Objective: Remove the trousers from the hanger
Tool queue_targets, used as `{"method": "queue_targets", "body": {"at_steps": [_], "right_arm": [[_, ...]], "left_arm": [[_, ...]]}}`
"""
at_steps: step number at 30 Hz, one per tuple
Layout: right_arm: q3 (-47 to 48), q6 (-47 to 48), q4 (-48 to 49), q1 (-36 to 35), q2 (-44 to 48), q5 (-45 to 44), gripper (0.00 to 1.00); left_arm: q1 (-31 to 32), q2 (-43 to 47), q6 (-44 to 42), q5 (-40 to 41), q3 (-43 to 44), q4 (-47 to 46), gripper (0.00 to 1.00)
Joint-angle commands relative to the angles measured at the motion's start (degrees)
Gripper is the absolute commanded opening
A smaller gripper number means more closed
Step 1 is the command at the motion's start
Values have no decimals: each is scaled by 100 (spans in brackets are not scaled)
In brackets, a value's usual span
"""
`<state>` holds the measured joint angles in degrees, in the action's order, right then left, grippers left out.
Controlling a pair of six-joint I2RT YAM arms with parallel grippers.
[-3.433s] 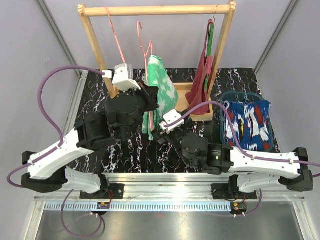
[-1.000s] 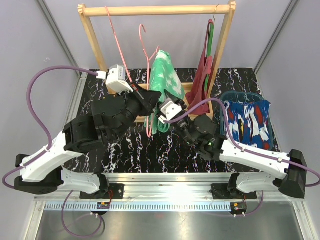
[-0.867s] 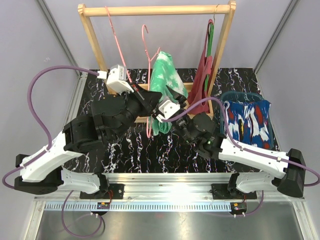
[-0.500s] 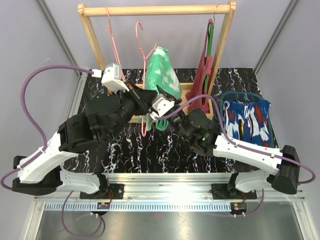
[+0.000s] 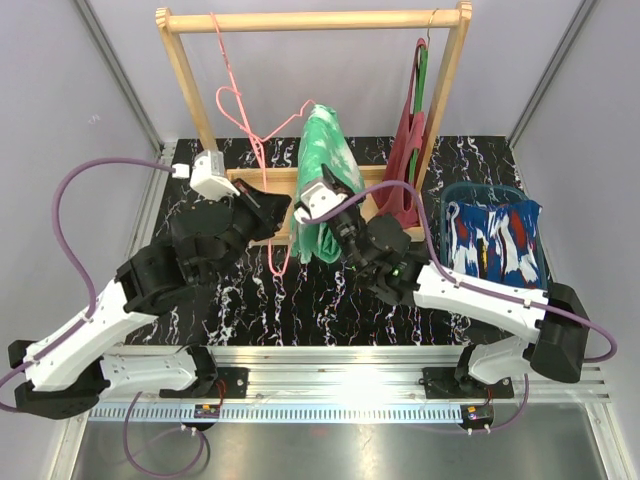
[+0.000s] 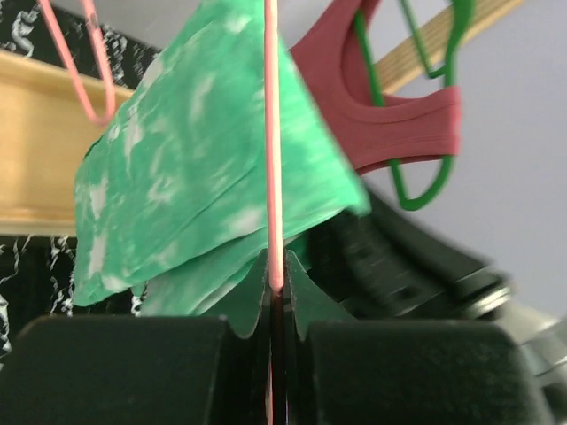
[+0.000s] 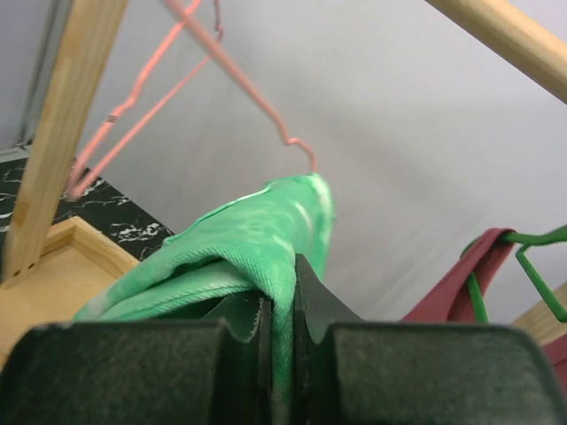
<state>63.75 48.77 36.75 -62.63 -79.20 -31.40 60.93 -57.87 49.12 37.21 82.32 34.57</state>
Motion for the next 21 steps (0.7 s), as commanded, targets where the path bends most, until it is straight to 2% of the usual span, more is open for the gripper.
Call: {"method": "queue_targets", "body": {"at_steps": [1, 16, 21], "right_arm": [[594, -166, 1098, 365, 361, -543, 0], [2940, -113, -660, 506, 326, -429, 0], [4206, -500, -1914, 506, 265, -315, 0]], "left_arm": [[-116, 232, 352, -381, -321, -398, 0], [-151, 100, 326, -592, -1305, -161, 0], [-151, 214, 519, -592, -1886, -196, 0]]}}
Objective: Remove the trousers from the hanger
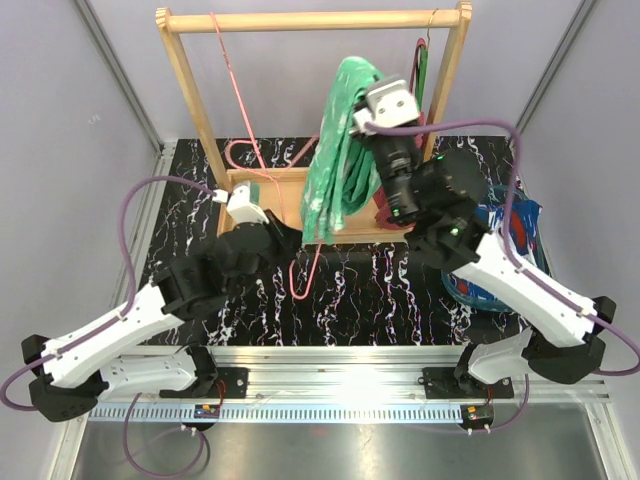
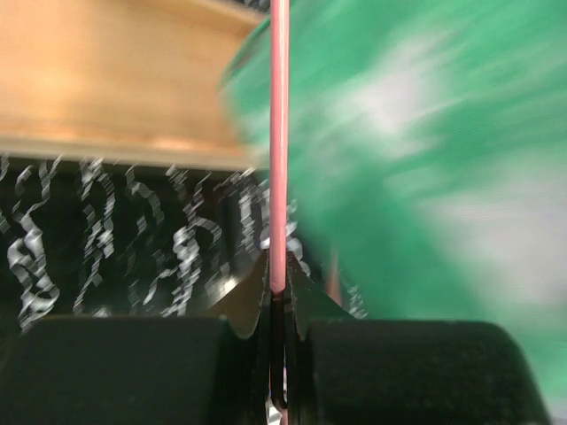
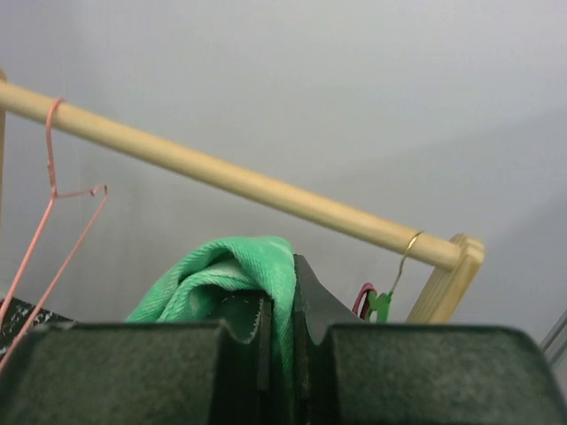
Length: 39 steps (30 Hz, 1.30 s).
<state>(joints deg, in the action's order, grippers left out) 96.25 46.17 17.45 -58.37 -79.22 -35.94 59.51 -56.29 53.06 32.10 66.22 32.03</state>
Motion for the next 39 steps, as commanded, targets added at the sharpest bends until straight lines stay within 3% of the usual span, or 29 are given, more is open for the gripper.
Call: {"method": "queue_targets", "body": {"at_steps": [1, 5, 15, 19, 23, 24, 29, 33, 36, 39], "right_arm": [[1140, -275, -161, 80, 241, 158, 0], [2097, -495, -962, 80, 135, 114, 0], [4155, 67, -2174, 89, -217, -773, 0], [4359, 785, -1808, 89, -226, -1352, 0], [2687, 2856, 9, 89, 378, -2047, 0], [2384, 3097, 682, 80, 512, -2222, 0], [820, 4153, 2182, 194, 1337, -2619, 0], [-367, 4312, 2271, 335, 1953, -2856, 0], [-1536, 3962, 1789, 615, 2384, -2953, 0], [-2416, 2612, 492, 1247, 2797, -2945, 0]], "left_arm": [[-9, 48, 152, -81, -337, 49, 0], [-9, 13, 222, -55, -601, 14, 0], [-9, 118, 284, -72, -979, 31, 0], [-9, 180, 284, -37, -1067, 136, 0], [-9, 294, 205, 7, -1041, 225, 0], [-9, 320, 188, -2, -1041, 225, 0], [-9, 294, 47, -107, -909, 312, 0], [-9, 356, 20, -160, -953, 278, 0], [-9, 408, 20, -186, -1014, 234, 0], [-9, 417, -15, -239, -997, 207, 0]]}}
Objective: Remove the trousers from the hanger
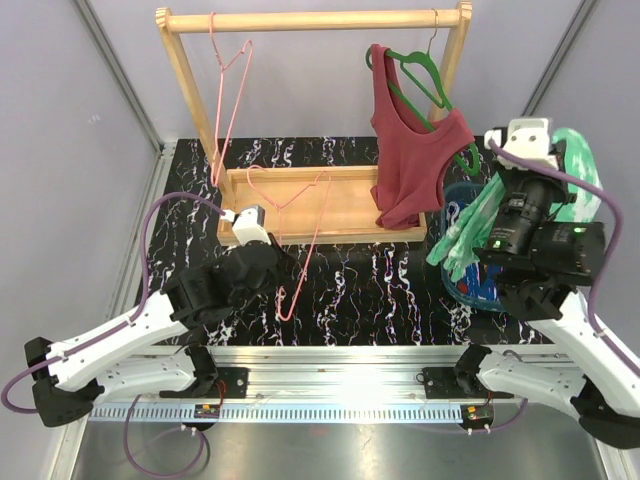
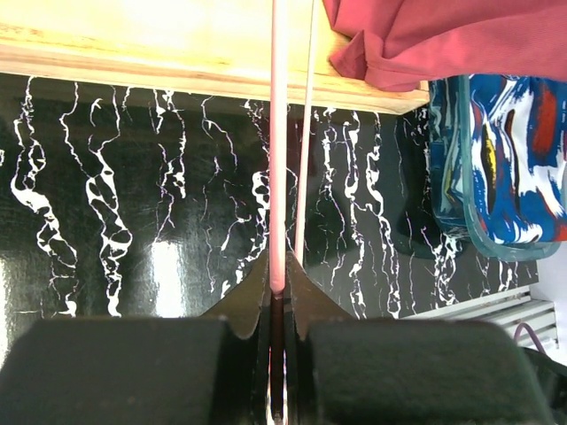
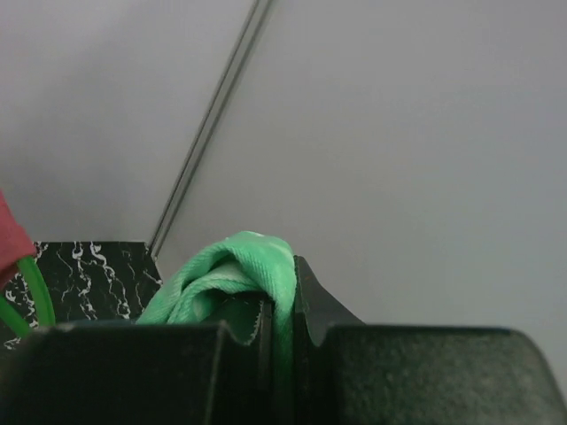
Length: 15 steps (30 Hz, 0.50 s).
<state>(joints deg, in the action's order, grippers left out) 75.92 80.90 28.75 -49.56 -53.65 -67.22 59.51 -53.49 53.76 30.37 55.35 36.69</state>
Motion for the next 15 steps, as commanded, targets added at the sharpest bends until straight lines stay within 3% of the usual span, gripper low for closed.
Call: {"method": "queue_targets", "body": {"at_steps": [1, 2, 8, 10, 15], "right_arm": [[-707, -1840, -1087, 768, 432, 253, 0], [-893, -2215, -1648, 990, 486, 314, 0], [-2239, -3008, -1292, 3070, 356, 61, 0], [-2257, -3500, -1669, 3276, 337, 200, 0], [-2607, -2758, -636, 3803, 92, 383, 0]], "left_arm": [[-9, 120, -128, -75, 116, -259, 0], [-9, 120, -146, -84, 125, -250, 0], [-9, 50, -260, -163, 160, -276, 0], [-9, 41, -278, -189, 143, -311, 0], [-9, 102, -304, -339, 11, -478, 0]]}}
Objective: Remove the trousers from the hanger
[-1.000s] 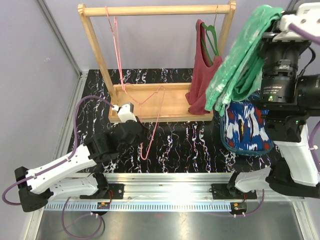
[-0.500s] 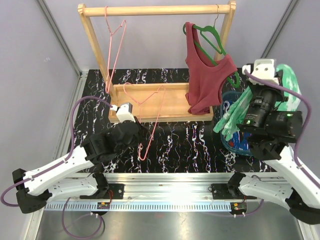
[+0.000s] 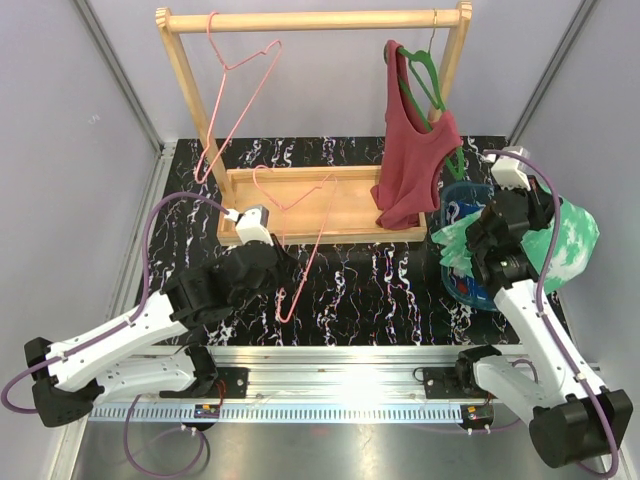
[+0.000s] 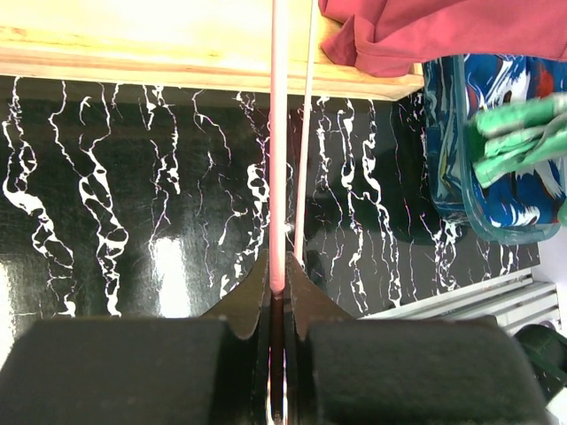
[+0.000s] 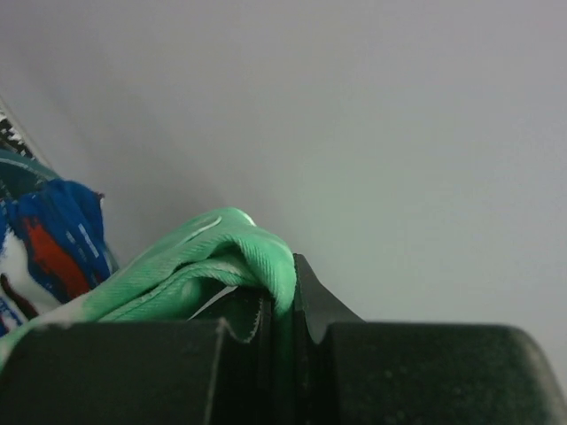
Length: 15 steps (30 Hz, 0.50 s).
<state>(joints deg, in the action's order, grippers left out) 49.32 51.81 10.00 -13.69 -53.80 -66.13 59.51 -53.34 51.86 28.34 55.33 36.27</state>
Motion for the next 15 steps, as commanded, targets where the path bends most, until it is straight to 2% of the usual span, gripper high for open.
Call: {"method": "queue_targets", "body": {"at_steps": [1, 2, 4, 7, 10, 15], "right_arm": [[-184, 676, 1581, 279, 20, 337, 0], [-282, 942, 2158, 314, -16, 364, 0], [-309, 1426, 2532, 376, -86, 460, 0], [-82, 1604, 2481, 394, -79, 530, 0], [95, 1568, 1980, 403, 88, 601, 0], [69, 2218, 2374, 411, 282, 645, 0]], "left_arm": [[-18, 113, -123, -153, -13, -463, 0], [-9, 166, -132, -179, -40, -472, 0], [-9, 210, -158, -188, -110, -507, 0], [-18, 263, -263, -197, -145, -489, 0], [-9, 315, -316, -162, -172, -507, 0], [-18, 307, -395, -214, -172, -604, 0]]}}
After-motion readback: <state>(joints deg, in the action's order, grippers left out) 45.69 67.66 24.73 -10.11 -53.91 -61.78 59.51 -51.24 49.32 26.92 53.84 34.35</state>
